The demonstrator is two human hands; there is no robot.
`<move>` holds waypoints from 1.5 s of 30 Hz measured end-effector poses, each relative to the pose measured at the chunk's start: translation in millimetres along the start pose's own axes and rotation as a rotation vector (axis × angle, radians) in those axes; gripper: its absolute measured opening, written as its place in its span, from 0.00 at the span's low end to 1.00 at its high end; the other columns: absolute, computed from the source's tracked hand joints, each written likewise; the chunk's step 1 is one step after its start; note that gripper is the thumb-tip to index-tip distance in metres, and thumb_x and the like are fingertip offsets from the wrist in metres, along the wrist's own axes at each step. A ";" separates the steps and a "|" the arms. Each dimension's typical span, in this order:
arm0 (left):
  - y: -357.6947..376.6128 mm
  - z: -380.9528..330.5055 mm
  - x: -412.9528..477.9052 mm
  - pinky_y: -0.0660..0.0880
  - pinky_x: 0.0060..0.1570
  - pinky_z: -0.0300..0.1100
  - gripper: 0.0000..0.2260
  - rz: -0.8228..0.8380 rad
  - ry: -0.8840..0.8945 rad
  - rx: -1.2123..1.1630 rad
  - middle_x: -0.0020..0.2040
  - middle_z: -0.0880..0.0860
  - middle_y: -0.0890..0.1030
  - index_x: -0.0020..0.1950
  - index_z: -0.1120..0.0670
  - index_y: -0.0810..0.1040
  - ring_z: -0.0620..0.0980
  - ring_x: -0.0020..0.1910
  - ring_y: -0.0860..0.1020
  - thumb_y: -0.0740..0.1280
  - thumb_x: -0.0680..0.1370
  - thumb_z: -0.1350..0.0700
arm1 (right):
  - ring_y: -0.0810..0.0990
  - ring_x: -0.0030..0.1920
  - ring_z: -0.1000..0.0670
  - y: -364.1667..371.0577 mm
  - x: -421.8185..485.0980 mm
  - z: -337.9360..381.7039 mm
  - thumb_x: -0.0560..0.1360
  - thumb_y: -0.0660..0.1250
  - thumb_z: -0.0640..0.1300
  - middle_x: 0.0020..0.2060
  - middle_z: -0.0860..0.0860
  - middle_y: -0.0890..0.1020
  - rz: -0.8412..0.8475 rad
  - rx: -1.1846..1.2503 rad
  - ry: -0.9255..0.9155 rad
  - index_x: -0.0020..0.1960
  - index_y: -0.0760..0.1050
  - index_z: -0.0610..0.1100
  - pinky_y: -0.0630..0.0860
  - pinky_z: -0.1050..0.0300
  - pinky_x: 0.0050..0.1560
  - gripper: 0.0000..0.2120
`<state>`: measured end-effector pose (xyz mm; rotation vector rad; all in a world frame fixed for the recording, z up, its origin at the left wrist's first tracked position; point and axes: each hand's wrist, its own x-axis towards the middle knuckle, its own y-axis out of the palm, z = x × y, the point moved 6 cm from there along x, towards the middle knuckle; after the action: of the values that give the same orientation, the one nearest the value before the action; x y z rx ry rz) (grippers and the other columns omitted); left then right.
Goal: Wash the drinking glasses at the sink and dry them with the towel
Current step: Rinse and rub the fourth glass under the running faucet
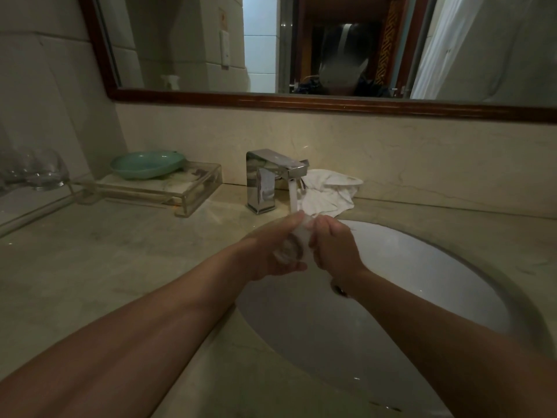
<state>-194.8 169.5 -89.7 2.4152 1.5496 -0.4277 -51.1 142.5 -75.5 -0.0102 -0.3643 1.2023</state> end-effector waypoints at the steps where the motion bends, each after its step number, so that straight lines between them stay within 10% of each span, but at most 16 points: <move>1: -0.4 -1.5 -1.9 0.82 0.41 0.44 0.26 0.011 0.025 0.031 0.53 0.57 0.86 0.60 0.51 0.83 0.55 0.44 0.86 0.74 0.72 0.33 | 0.73 0.27 0.49 2.9 -2.9 -0.9 0.84 0.56 0.50 0.33 0.43 0.77 0.057 0.053 0.030 0.44 0.75 0.44 0.65 0.60 0.25 0.15; 5: 1.4 -7.6 -10.0 0.77 0.37 0.39 0.25 0.081 0.046 0.088 0.45 0.56 0.86 0.54 0.56 0.84 0.50 0.38 0.84 0.71 0.70 0.37 | 0.74 0.33 0.52 22.1 -15.9 -1.7 0.76 0.63 0.69 0.42 0.46 0.81 0.322 0.052 0.079 0.61 0.71 0.54 0.67 0.59 0.26 0.23; 10: 6.9 -7.8 -12.9 0.69 0.24 0.33 0.17 0.092 -0.016 -0.002 0.45 0.61 0.83 0.54 0.61 0.81 0.47 0.27 0.80 0.63 0.83 0.48 | 0.72 0.26 0.52 8.3 -11.6 4.2 0.84 0.58 0.55 0.31 0.47 0.76 0.177 0.120 0.031 0.50 0.77 0.44 0.65 0.62 0.24 0.17; 14: 3.3 -0.3 -0.3 0.80 0.42 0.41 0.28 0.019 -0.065 -0.022 0.58 0.62 0.85 0.63 0.56 0.81 0.56 0.43 0.85 0.67 0.77 0.34 | 0.74 0.24 0.49 -2.6 -5.9 -1.7 0.85 0.53 0.55 0.29 0.42 0.79 0.047 0.115 0.091 0.44 0.78 0.39 0.65 0.61 0.24 0.25; 18: -4.3 1.7 0.6 0.76 0.32 0.40 0.30 -0.010 -0.026 0.090 0.51 0.57 0.85 0.59 0.50 0.83 0.56 0.42 0.85 0.74 0.68 0.29 | 0.72 0.24 0.51 -0.7 -8.5 0.7 0.85 0.54 0.56 0.27 0.47 0.77 0.085 0.130 0.074 0.45 0.76 0.37 0.66 0.61 0.24 0.24; 24: -1.3 -2.8 -10.7 0.71 0.31 0.37 0.19 0.001 -0.038 0.110 0.42 0.54 0.86 0.53 0.54 0.84 0.51 0.36 0.83 0.69 0.74 0.39 | 0.83 0.39 0.54 20.8 -15.7 6.1 0.77 0.70 0.58 0.47 0.49 0.82 0.243 0.088 0.065 0.60 0.72 0.47 0.75 0.64 0.31 0.19; 29: -1.0 -1.9 -2.0 0.75 0.36 0.42 0.21 -0.023 -0.020 0.008 0.46 0.61 0.83 0.54 0.60 0.82 0.56 0.41 0.79 0.68 0.77 0.42 | 0.75 0.29 0.48 4.8 -3.6 1.2 0.84 0.56 0.48 0.30 0.47 0.77 0.038 0.048 0.035 0.43 0.76 0.44 0.66 0.62 0.25 0.16; 32: 0.9 -5.1 -5.9 0.75 0.43 0.45 0.23 -0.050 0.013 0.103 0.49 0.60 0.85 0.53 0.55 0.83 0.56 0.45 0.81 0.70 0.76 0.35 | 0.74 0.28 0.46 5.3 -8.7 -0.8 0.85 0.54 0.49 0.33 0.44 0.78 0.111 0.117 0.070 0.48 0.75 0.40 0.66 0.60 0.24 0.16; 37: 1.0 -3.1 -7.7 0.74 0.27 0.36 0.20 0.011 -0.066 0.107 0.47 0.60 0.84 0.53 0.62 0.82 0.53 0.41 0.81 0.67 0.80 0.44 | 0.80 0.33 0.57 26.9 -25.5 13.1 0.80 0.67 0.54 0.49 0.45 0.81 0.380 0.070 0.037 0.63 0.67 0.50 0.70 0.62 0.25 0.16; 40: -3.6 -1.1 -5.0 0.83 0.34 0.41 0.13 -0.009 -0.066 0.050 0.52 0.61 0.82 0.59 0.60 0.82 0.54 0.45 0.81 0.67 0.81 0.53 | 0.81 0.31 0.54 24.9 -22.0 19.9 0.81 0.65 0.53 0.41 0.47 0.81 0.313 0.038 -0.039 0.56 0.73 0.50 0.70 0.61 0.24 0.07; 45: -7.8 4.9 5.1 0.76 0.32 0.41 0.25 -0.070 -0.040 0.072 0.44 0.56 0.84 0.55 0.54 0.80 0.53 0.37 0.82 0.59 0.81 0.34 | 0.76 0.30 0.47 6.0 -8.4 -2.7 0.84 0.55 0.52 0.34 0.43 0.78 0.043 0.066 0.046 0.46 0.78 0.43 0.68 0.58 0.25 0.18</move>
<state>-200.5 175.2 -96.4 2.3948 1.6330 -0.5506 -58.4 137.6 -81.5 0.0113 -0.2855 1.2542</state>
